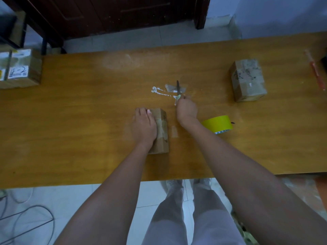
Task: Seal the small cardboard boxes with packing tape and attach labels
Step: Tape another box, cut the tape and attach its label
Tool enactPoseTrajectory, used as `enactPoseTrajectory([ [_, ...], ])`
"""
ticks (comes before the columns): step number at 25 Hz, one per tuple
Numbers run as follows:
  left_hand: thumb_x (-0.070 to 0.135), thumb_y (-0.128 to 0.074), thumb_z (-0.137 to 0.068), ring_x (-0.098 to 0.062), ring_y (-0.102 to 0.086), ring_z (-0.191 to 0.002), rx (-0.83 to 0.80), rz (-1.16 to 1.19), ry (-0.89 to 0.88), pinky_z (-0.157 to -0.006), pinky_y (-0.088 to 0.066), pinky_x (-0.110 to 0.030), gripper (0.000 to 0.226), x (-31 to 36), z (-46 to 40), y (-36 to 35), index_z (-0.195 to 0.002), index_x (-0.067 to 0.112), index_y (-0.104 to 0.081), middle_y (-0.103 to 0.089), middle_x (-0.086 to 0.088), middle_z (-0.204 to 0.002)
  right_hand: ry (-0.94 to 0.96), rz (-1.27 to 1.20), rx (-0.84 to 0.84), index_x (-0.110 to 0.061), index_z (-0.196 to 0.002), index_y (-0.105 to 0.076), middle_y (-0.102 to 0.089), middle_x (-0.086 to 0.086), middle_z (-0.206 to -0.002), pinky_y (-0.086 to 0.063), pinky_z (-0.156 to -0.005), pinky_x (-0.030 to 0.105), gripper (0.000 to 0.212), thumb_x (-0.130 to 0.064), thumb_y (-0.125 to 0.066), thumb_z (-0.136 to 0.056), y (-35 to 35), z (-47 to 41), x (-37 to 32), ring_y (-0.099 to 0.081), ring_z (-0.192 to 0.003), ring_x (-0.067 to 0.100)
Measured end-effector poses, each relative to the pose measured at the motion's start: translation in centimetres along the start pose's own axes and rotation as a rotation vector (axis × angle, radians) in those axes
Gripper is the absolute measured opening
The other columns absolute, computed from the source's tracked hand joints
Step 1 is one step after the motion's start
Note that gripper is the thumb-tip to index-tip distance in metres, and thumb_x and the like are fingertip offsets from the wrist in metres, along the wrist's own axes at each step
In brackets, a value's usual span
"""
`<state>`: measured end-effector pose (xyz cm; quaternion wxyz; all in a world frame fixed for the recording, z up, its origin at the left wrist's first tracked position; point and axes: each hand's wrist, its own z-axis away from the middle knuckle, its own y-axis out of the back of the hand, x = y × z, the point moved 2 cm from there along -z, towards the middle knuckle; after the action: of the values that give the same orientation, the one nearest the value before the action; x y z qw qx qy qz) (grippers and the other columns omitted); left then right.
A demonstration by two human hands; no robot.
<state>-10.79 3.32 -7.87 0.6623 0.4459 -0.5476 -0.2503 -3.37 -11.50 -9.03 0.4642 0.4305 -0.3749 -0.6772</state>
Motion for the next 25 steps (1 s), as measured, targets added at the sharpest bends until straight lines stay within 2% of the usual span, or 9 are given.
enactPoseTrajectory([
  [5, 0.02, -0.034, -0.103, -0.029, -0.052, -0.086, -0.017, 0.11, 0.012, -0.075, -0.042, -0.043, 0.027, -0.2, -0.1, 0.4, -0.096, 0.002, -0.053, -0.056, -0.014, -0.098, -0.045, -0.069, -0.003, -0.004, -0.143, -0.034, -0.035, 0.019, -0.144, -0.048, -0.081, 0.042, 0.044, -0.01, -0.042, -0.1, 1.1, 0.5, 0.5, -0.06, -0.102, 0.041],
  [7, 0.02, -0.034, -0.104, -0.029, -0.052, -0.085, -0.014, 0.145, 0.023, -0.073, -0.041, -0.041, 0.027, -0.5, -0.1, 0.5, -0.094, 0.002, -0.053, -0.055, -0.013, -0.096, 0.012, -0.319, 0.123, -0.005, -0.138, -0.04, -0.042, 0.017, -0.133, -0.047, -0.081, 0.041, 0.042, -0.021, -0.046, -0.1, 1.8, 2.0, -0.1, -0.058, -0.098, 0.034],
  [9, 0.021, -0.034, -0.104, -0.028, -0.052, -0.085, -0.021, 0.164, 0.036, -0.073, -0.04, -0.04, 0.027, -0.6, -0.1, 0.6, -0.093, 0.003, -0.052, -0.055, -0.013, -0.097, 0.073, -0.673, 0.179, -0.009, -0.121, -0.054, -0.054, 0.007, -0.109, -0.048, -0.08, 0.037, 0.047, -0.046, -0.051, -0.093, 1.2, 5.2, -0.8, -0.055, -0.09, 0.02],
  [11, 0.022, -0.033, -0.104, -0.028, -0.052, -0.085, -0.029, 0.156, 0.039, -0.073, -0.039, -0.039, 0.028, -0.5, -0.2, 0.5, -0.093, 0.004, -0.051, -0.055, -0.013, -0.097, 0.038, -0.767, 0.033, -0.018, -0.108, -0.059, -0.059, -0.001, -0.098, -0.05, -0.074, 0.034, 0.065, -0.075, -0.044, -0.08, -0.8, 8.9, -1.3, -0.057, -0.086, 0.013],
  [13, 0.022, -0.033, -0.104, -0.028, -0.052, -0.084, -0.033, 0.156, 0.039, -0.071, -0.038, -0.038, 0.027, -0.6, -0.2, 0.4, -0.093, 0.004, -0.051, -0.055, -0.013, -0.097, -0.013, -0.743, -0.104, -0.023, -0.098, -0.061, -0.063, -0.005, -0.092, -0.052, -0.07, 0.034, 0.069, -0.085, -0.042, -0.072, -2.9, 10.8, -1.5, -0.06, -0.082, 0.012],
  [16, 0.022, -0.032, -0.104, -0.025, -0.05, -0.082, -0.031, 0.168, 0.036, -0.068, -0.035, -0.035, 0.025, -1.0, -0.3, 0.3, -0.091, 0.008, -0.048, -0.053, -0.01, -0.094, -0.084, -1.048, -0.162, -0.023, -0.086, -0.066, -0.069, -0.006, -0.081, -0.053, -0.07, 0.034, 0.049, -0.07, -0.059, -0.074, -4.9, 10.7, -1.7, -0.065, -0.078, 0.013],
  [18, 0.023, -0.031, -0.104, -0.022, -0.049, -0.08, -0.037, 0.189, 0.041, -0.067, -0.034, -0.033, 0.023, -1.1, -0.3, 0.4, -0.088, 0.012, -0.044, -0.05, -0.006, -0.091, -0.129, -1.266, -0.164, -0.021, -0.086, -0.069, -0.071, -0.002, -0.084, -0.053, -0.071, 0.032, 0.037, -0.057, -0.068, -0.077, -5.8, 10.8, -1.6, -0.065, -0.08, 0.013],
  [23, 0.023, -0.031, -0.105, -0.022, -0.048, -0.08, -0.041, 0.212, 0.051, -0.069, -0.035, -0.034, 0.026, -1.4, -0.4, 0.2, -0.091, 0.009, -0.047, -0.051, -0.007, -0.093, -0.271, -1.456, -0.171, -0.02, -0.082, -0.075, -0.073, -0.008, -0.077, -0.05, -0.061, 0.017, 0.024, -0.044, -0.071, -0.082, -6.9, 10.7, -1.6, -0.065, -0.07, 0.0],
  [25, 0.023, -0.032, -0.104, -0.021, -0.048, -0.079, -0.031, 0.198, 0.044, -0.068, -0.034, -0.033, 0.025, -1.2, -0.4, 0.2, -0.09, 0.009, -0.047, -0.05, -0.005, -0.092, -0.326, -1.494, -0.17, -0.021, -0.076, -0.075, -0.072, -0.008, -0.072, -0.049, -0.06, 0.016, 0.023, -0.041, -0.069, -0.086, -6.8, 10.7, -1.5, -0.064, -0.066, 0.0],
])
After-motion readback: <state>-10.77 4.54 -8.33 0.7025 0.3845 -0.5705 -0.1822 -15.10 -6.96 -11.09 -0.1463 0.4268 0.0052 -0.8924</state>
